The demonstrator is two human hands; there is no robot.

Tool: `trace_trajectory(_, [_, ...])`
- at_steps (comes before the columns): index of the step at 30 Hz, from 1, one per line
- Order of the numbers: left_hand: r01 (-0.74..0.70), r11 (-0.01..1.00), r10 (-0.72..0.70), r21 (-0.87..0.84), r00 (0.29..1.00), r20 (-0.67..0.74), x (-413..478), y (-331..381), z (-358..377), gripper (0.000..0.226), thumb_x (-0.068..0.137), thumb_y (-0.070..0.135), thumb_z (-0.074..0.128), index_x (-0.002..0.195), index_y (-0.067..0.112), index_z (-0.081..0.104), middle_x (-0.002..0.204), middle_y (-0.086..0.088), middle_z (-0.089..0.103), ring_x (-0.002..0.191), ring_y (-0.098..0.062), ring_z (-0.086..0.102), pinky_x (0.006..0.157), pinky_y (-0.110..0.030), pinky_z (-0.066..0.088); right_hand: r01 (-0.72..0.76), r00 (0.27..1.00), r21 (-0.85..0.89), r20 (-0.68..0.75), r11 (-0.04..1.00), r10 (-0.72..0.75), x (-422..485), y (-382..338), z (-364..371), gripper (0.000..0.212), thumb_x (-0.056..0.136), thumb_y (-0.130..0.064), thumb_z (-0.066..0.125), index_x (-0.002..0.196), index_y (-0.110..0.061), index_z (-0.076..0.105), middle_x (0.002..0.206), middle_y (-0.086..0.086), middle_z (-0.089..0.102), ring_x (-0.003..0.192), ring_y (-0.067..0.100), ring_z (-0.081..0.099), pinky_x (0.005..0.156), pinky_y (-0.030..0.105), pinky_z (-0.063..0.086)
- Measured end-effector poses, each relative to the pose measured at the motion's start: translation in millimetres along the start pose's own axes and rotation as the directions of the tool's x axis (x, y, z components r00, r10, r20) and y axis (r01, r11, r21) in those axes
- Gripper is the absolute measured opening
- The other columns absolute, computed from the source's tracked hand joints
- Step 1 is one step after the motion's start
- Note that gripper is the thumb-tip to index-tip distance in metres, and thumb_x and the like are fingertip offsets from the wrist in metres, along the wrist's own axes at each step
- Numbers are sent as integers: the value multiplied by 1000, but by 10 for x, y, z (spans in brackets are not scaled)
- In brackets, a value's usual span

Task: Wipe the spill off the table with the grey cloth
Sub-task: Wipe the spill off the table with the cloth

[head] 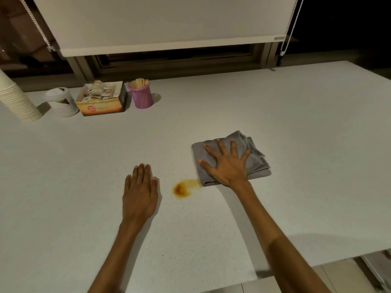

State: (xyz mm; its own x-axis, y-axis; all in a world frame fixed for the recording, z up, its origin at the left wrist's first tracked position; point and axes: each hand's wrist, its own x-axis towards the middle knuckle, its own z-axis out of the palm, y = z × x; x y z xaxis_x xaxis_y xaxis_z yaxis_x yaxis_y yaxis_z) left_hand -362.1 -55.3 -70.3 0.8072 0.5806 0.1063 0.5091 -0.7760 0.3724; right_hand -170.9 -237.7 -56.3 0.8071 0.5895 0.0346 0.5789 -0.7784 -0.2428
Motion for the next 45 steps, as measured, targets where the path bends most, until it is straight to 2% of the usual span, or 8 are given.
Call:
trace_trajectory(5, [-14, 999, 13, 36, 1000, 12, -7, -17, -32, 54, 103, 30, 19, 152, 9, 12, 163, -10, 13, 151, -20, 6, 125, -41, 5, 121, 992, -1, -22, 993, -121, -739, -10, 139, 61, 89, -71, 7, 148, -57, 11, 164, -11, 5, 151, 31, 6, 113, 69, -3])
trace_trajectory(9, [-14, 999, 15, 42, 1000, -7, 5, -6, -21, 54, 103, 29, 20, 152, 8, 14, 162, -11, 15, 151, -21, 8, 125, -41, 7, 136, 990, -30, -20, 990, -137, -1002, -187, 195, 61, 88, -75, 7, 147, -59, 8, 165, -10, 3, 151, 33, 4, 110, 70, -7])
trace_trajectory(22, [-8, 1000, 9, 31, 1000, -15, 0, -3, -21, 53, 103, 27, 19, 152, 9, 14, 162, -10, 15, 151, -21, 8, 125, -38, 3, 48, 988, -24, 149, 999, -44, 484, -806, 198, 79, 83, -82, 27, 152, -49, 7, 165, 4, 6, 149, 39, -4, 101, 80, -10])
trace_trajectory(25, [-6, 1000, 6, 24, 1000, -11, 10, -10, -23, 52, 103, 27, 19, 152, 9, 13, 162, -10, 14, 151, -20, 8, 125, -38, 3, 114, 992, -18, 59, 993, -113, 143, -771, 228, 71, 87, -76, 28, 151, -49, 16, 164, 3, 13, 149, 35, 3, 106, 77, -4])
trace_trajectory(32, [-13, 1000, 13, -11, 1000, 16, 10, -34, -52, 51, 104, 25, 18, 152, 10, 10, 163, -9, 10, 152, -19, 3, 125, -37, 3, 199, 980, -32, -14, 979, -200, -1042, -579, 310, 64, 87, -78, 18, 148, -56, 14, 162, 0, 22, 150, 31, 9, 108, 74, 0])
trace_trajectory(38, [-24, 1000, 24, -9, 999, 30, -3, -32, -72, 52, 104, 26, 16, 153, 11, 9, 163, -8, 9, 152, -19, 1, 125, -38, 4, 16, 1000, -16, -4, 1000, -16, -48, -751, 276, 73, 84, -80, 27, 150, -52, 17, 164, 2, 15, 150, 33, 2, 104, 79, -5])
trace_trajectory(42, [-5, 1000, 5, 18, 1000, 17, -2, -5, -58, 52, 104, 26, 17, 153, 10, 10, 163, -9, 10, 152, -19, 4, 125, -39, 4, -18, 997, -26, 75, 999, 20, 706, -904, 230, 74, 87, -77, 26, 153, -46, 10, 166, 2, 4, 150, 36, -6, 103, 80, -6])
trace_trajectory(45, [-2, 1000, 2, 16, 1000, 16, -3, -7, -56, 52, 103, 26, 17, 153, 9, 12, 163, -9, 12, 152, -20, 5, 125, -40, 5, 12, 998, -72, 63, 997, -7, 627, -978, 263, 72, 89, -74, 26, 153, -45, 10, 166, 2, 4, 150, 34, -4, 105, 79, -2])
